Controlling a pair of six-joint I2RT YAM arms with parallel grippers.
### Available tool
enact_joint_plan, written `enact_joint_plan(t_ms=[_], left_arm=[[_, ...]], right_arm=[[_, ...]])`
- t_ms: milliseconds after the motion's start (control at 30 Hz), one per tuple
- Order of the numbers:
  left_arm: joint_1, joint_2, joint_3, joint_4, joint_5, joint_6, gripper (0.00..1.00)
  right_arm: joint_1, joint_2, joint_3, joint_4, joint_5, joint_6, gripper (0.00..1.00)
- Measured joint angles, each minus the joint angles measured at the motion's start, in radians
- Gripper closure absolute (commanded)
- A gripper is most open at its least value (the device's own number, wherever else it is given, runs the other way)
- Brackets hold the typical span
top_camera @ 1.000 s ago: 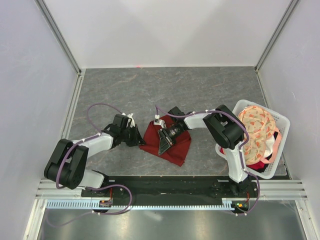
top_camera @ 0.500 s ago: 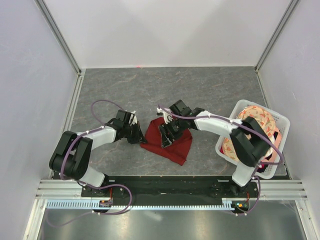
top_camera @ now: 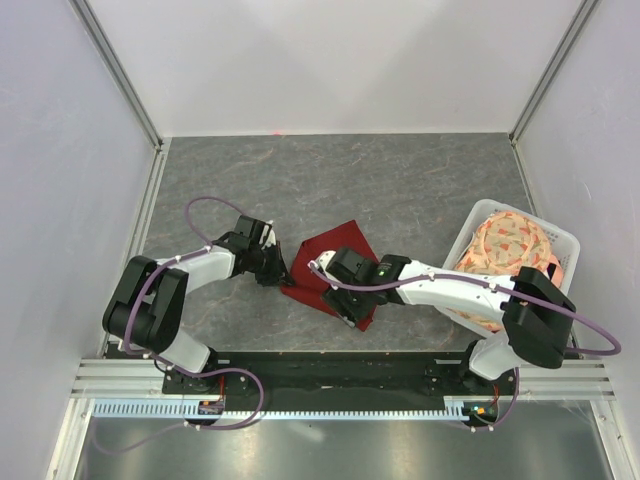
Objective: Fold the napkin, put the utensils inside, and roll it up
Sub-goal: Roll the napkin with the utensil
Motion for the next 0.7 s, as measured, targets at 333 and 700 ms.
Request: enact_joint_plan(t_ms=[333, 700], left_arm=[[0.0, 0.002, 0.006, -0.01, -0.002, 0.003, 0.98], [-0.001, 0.038, 0.057, -0.066, -0.003, 0.028, 0.98]], right_arm=[[0.003, 0.027, -0.047, 0.012, 0.019, 0.012, 0.47], [-0.168, 0.089, -0.047, 0.046, -0.311, -0.053, 0.71]])
